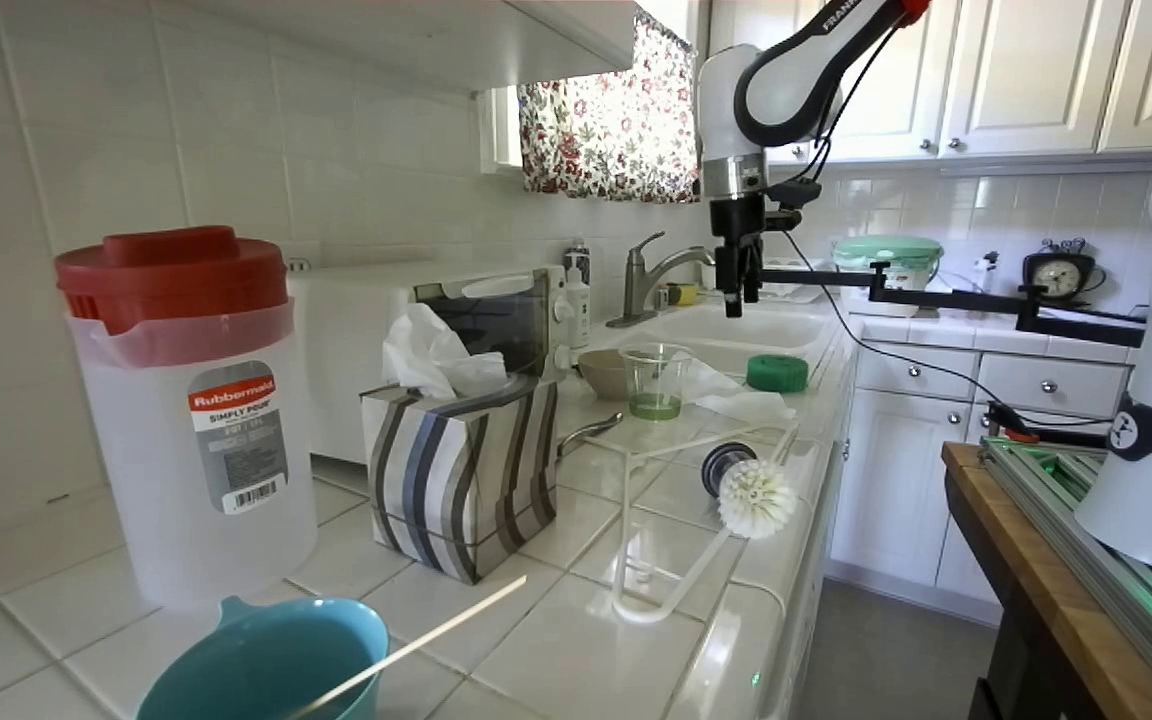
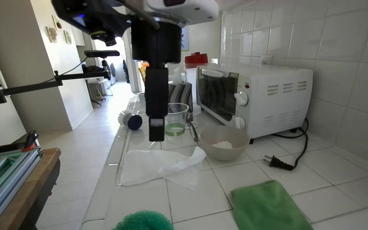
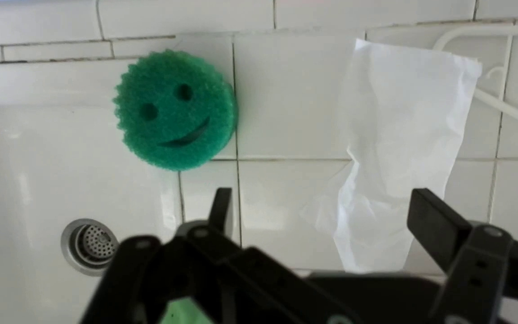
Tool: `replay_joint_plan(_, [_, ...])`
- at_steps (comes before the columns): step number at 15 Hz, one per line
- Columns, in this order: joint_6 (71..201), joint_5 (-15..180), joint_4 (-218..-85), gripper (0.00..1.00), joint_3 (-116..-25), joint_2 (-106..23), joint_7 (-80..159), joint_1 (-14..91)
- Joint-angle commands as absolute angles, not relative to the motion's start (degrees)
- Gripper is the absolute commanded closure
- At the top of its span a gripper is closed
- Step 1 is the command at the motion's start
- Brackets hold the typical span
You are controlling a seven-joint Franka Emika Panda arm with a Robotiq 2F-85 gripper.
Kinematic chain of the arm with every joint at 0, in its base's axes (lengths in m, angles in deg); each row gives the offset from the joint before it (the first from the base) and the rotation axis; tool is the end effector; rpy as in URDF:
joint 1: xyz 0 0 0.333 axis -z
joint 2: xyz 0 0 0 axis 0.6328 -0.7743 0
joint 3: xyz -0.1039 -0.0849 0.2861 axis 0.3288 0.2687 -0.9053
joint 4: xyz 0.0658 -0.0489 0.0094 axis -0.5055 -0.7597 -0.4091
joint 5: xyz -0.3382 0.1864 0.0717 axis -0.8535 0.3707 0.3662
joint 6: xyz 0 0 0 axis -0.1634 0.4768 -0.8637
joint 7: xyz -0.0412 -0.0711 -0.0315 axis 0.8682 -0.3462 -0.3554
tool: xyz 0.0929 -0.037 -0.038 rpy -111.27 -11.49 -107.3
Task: Use the white napkin to wipe the top of the oven.
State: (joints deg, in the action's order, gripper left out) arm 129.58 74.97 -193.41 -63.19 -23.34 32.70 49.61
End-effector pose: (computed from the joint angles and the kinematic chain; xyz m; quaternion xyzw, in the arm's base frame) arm 0.4544 -0.1861 0.3394 0.9909 -0.1086 -0.0536 0.0592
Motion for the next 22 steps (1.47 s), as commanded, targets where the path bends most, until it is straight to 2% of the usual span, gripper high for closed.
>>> replay_joint_plan(1, [134.3,78.3,-193.1,0.00,-63.5,-24.5,33.6,49.7])
replay_joint_plan(8, [134.6,77.4,-193.3,0.00,-64.5,-24.6,33.0,49.0])
replay_joint_plan(13, [141.5,78.7,-194.0,0.00,-65.8,-26.7,31.2,48.0])
replay_joint_plan(22, [143.7,89.9,-193.9,0.00,-67.5,-30.9,24.7,48.0])
